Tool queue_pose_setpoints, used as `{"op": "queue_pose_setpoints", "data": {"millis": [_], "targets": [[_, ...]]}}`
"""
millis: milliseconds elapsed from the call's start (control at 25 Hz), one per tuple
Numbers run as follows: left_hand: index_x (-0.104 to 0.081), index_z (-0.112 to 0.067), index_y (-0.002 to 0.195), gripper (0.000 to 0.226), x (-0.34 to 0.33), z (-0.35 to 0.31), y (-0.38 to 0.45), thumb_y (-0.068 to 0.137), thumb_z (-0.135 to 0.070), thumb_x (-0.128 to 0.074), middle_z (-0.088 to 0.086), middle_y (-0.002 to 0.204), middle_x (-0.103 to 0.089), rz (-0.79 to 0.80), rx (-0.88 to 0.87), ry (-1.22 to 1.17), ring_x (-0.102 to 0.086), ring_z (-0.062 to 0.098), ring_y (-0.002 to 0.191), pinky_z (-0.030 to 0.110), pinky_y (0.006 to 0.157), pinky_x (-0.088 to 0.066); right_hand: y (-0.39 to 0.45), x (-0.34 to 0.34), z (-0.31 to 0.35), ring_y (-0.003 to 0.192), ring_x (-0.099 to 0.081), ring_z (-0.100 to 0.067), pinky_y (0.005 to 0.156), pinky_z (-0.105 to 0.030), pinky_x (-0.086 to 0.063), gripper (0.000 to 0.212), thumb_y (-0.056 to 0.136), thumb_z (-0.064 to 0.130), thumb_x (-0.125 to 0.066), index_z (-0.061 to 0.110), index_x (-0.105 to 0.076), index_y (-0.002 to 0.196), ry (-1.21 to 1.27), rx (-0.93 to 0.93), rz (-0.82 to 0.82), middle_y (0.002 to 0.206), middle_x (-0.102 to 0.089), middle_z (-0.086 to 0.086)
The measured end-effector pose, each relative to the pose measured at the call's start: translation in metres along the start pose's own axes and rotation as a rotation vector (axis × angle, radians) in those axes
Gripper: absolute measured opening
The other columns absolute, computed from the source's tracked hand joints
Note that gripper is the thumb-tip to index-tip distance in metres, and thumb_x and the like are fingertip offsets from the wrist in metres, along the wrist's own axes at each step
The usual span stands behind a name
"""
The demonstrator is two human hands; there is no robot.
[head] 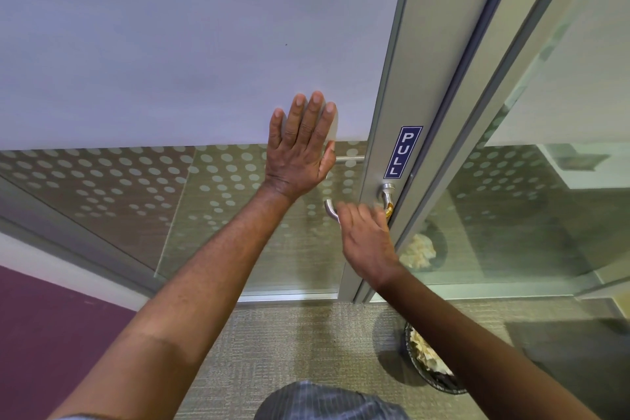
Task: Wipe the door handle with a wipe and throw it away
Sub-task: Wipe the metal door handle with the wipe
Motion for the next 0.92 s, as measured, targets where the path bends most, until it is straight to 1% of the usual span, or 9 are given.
{"op": "queue_pose_setpoints", "data": {"millis": [120,200,280,400,520,680,800,880,920], "targets": [[0.000,-0.014,0.166,0.087,0.001,0.001,0.000,0.100,-0.042,-0.049,0.006,0.172,0.023,0.001,0.005,0.012,0.020,0.026,0.160,0.048,0.130,0.013,-0.028,0.008,-0.022,0.123,-0.062,-0.029,0.098,-0.043,-0.032,0.045,0.099,0.012,-0.032,0.009,-0.059,0.135,-0.011,0.089,-0.160,0.130,-0.067,-0.006],[-0.003,-0.014,0.166,0.086,0.001,0.001,0.000,0.099,-0.042,-0.049,0.005,0.172,0.023,-0.001,0.009,0.016,0.020,0.026,0.160,0.048,0.130,0.013,-0.046,0.012,-0.031,0.136,-0.054,-0.029,0.093,-0.044,-0.034,0.042,0.098,0.010,-0.040,0.010,-0.063,0.133,-0.027,0.137,-0.229,0.144,-0.062,-0.005],[0.003,-0.015,0.166,0.088,0.000,0.000,0.000,0.100,-0.042,-0.048,0.005,0.172,0.023,0.001,0.003,0.008,0.020,0.025,0.160,0.048,0.130,0.013,-0.057,0.017,-0.039,0.139,-0.050,-0.028,0.094,-0.044,-0.034,0.032,0.100,0.015,-0.054,0.016,-0.065,0.130,-0.009,0.076,-0.240,0.144,-0.062,-0.001],[0.002,-0.016,0.166,0.087,0.001,0.000,0.000,0.100,-0.042,-0.048,0.004,0.172,0.023,0.004,0.007,0.008,0.020,0.025,0.160,0.048,0.130,0.013,-0.055,0.019,-0.049,0.133,-0.047,-0.026,0.095,-0.042,-0.030,0.023,0.098,0.023,-0.063,0.024,-0.066,0.121,0.097,-0.123,-0.210,0.135,-0.066,0.005],[0.004,-0.017,0.166,0.085,0.000,0.000,0.000,0.101,-0.042,-0.046,0.004,0.172,0.022,0.008,0.011,0.004,0.020,0.024,0.160,0.048,0.130,0.013,-0.046,0.015,-0.058,0.119,-0.045,-0.023,0.087,-0.034,-0.024,0.020,0.098,0.029,-0.057,0.028,-0.061,0.117,0.158,-0.303,-0.160,0.125,-0.064,0.007],[0.007,-0.018,0.165,0.088,0.000,0.000,0.000,0.101,-0.042,-0.048,0.003,0.172,0.023,0.013,0.016,-0.004,0.020,0.025,0.159,0.048,0.130,0.014,-0.040,0.014,-0.062,0.106,-0.046,-0.021,0.083,-0.034,-0.031,0.031,0.095,0.036,-0.058,0.025,-0.054,0.124,0.219,-0.415,-0.201,0.120,-0.059,0.004],[0.006,-0.017,0.165,0.089,0.000,0.000,0.000,0.100,-0.042,-0.049,0.004,0.172,0.023,0.009,0.015,0.002,0.020,0.025,0.160,0.048,0.130,0.014,-0.044,0.013,-0.067,0.102,-0.048,-0.008,0.084,-0.029,-0.037,0.027,0.097,0.041,-0.057,0.030,-0.052,0.121,0.528,-0.598,-0.271,0.112,-0.055,0.014],[0.007,-0.017,0.165,0.089,0.000,0.000,0.000,0.100,-0.042,-0.049,0.004,0.172,0.023,0.007,0.015,0.003,0.020,0.025,0.160,0.048,0.130,0.014,-0.041,0.010,-0.069,0.089,-0.057,0.002,0.080,-0.028,-0.048,0.021,0.098,0.041,-0.060,0.029,-0.055,0.113,0.924,-0.807,-0.291,0.104,-0.065,0.013],[0.007,-0.017,0.165,0.090,0.000,0.000,0.000,0.100,-0.042,-0.050,0.004,0.172,0.023,0.008,0.016,-0.001,0.020,0.025,0.160,0.048,0.130,0.014,-0.037,0.008,-0.069,0.082,-0.061,0.003,0.077,-0.025,-0.051,0.019,0.098,0.039,-0.062,0.024,-0.059,0.108,1.123,-0.890,-0.282,0.099,-0.070,0.010]]}}
Point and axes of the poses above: each hand's wrist, its own y-axis towards the middle knuckle, its own x-axis out of the back of the hand, z = x × y, the point moved 5 cm from there along y, towards the middle knuckle
